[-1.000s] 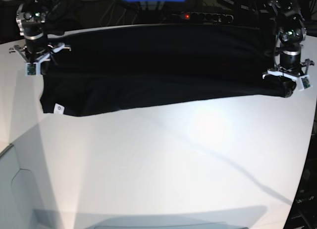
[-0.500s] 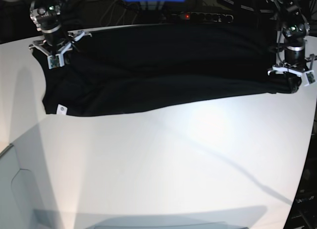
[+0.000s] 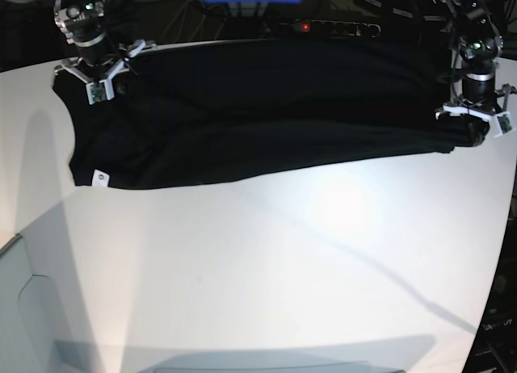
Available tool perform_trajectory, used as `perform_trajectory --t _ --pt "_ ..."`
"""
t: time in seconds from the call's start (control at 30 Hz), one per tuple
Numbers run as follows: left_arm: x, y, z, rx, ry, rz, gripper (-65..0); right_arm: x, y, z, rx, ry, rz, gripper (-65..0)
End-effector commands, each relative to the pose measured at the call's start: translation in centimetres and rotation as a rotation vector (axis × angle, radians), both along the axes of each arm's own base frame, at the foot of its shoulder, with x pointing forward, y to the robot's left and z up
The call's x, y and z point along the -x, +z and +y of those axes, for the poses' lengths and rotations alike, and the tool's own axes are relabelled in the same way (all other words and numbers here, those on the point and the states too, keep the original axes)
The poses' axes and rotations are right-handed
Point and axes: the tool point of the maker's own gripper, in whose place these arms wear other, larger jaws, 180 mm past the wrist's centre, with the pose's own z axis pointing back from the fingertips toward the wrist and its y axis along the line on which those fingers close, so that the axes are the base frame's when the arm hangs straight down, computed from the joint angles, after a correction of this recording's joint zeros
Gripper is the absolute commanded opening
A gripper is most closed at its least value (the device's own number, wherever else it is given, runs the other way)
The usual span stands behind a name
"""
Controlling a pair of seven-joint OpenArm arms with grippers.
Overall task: Fold the T-shirt properly
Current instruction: 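Move both grippers to the corners of the folded band and grasp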
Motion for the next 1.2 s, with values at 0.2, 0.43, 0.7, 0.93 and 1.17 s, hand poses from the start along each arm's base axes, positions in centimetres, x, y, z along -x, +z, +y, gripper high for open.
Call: perform_trajectory --t 0.2,0.43,0.7,0.93,1.17 --pt "-0.5 1.4 0.3 -0.034 -0.009 -0.038 -64.9 -1.8 2.0 -2.7 0.044 -0.059 -0.082 -33.1" --pt "-0.5 1.4 0.3 -0.033 -0.009 -0.039 -64.9 -3.6 2.0 -2.5 0.026 -0.06 -0.113 -32.9" --pt "-0.5 1.4 0.3 -0.034 -0.009 -0.038 -64.9 -3.6 -0.2 -0.7 -0.038 -0.03 -0.072 -33.0" --pt "-0.5 1.4 0.3 -0.034 -0.009 -0.038 -64.9 -4.2 -1.3 -0.8 -0.057 -0.038 -0.058 -33.7" --pt "-0.5 1.5 0.3 -0.034 -0.009 -0.04 -64.9 -4.2 -1.3 -1.1 -0.049 -0.036 -0.055 -62.5"
